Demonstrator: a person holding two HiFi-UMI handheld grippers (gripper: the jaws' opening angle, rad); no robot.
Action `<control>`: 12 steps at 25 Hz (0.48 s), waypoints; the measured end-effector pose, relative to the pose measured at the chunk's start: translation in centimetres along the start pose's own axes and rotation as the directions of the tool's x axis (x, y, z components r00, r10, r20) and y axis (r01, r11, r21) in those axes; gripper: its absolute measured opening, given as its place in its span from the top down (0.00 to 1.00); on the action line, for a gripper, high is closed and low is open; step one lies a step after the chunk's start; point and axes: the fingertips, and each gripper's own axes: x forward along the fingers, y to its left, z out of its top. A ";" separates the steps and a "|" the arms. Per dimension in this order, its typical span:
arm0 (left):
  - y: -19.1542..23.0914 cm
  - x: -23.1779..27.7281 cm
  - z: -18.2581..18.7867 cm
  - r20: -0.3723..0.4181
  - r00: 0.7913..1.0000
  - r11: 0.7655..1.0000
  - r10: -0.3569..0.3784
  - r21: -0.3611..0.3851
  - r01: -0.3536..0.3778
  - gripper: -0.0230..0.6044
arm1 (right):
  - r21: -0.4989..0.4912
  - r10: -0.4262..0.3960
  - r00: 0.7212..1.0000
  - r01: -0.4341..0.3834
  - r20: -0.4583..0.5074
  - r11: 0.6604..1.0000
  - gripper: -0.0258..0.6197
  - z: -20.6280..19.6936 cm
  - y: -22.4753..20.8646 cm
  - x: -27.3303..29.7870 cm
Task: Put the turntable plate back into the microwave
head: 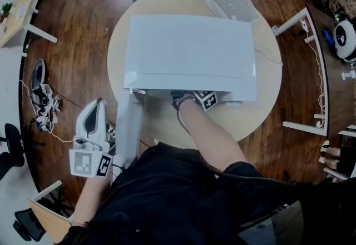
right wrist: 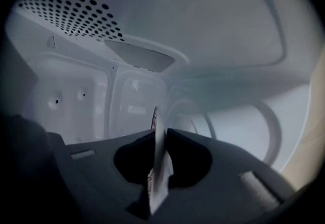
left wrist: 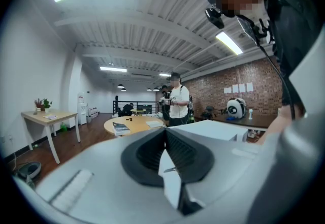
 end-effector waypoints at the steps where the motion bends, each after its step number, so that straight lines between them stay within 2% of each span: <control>1: 0.0 0.0 0.0 0.003 1.000 1.000 -0.002 -0.001 0.002 0.96 | -0.001 -0.003 1.000 0.003 0.001 1.000 0.91 0.0 -0.1 0.0; 5: 0.1 -0.1 -0.1 -0.008 1.000 1.000 0.005 0.002 -0.005 0.96 | -0.004 -0.013 1.000 0.013 0.001 1.000 0.91 0.0 -0.2 0.2; 12: 0.0 -0.3 0.3 0.015 1.000 1.000 -0.004 -0.002 0.004 0.96 | -0.011 -0.045 0.999 0.045 -0.004 0.999 0.91 0.1 -0.4 0.5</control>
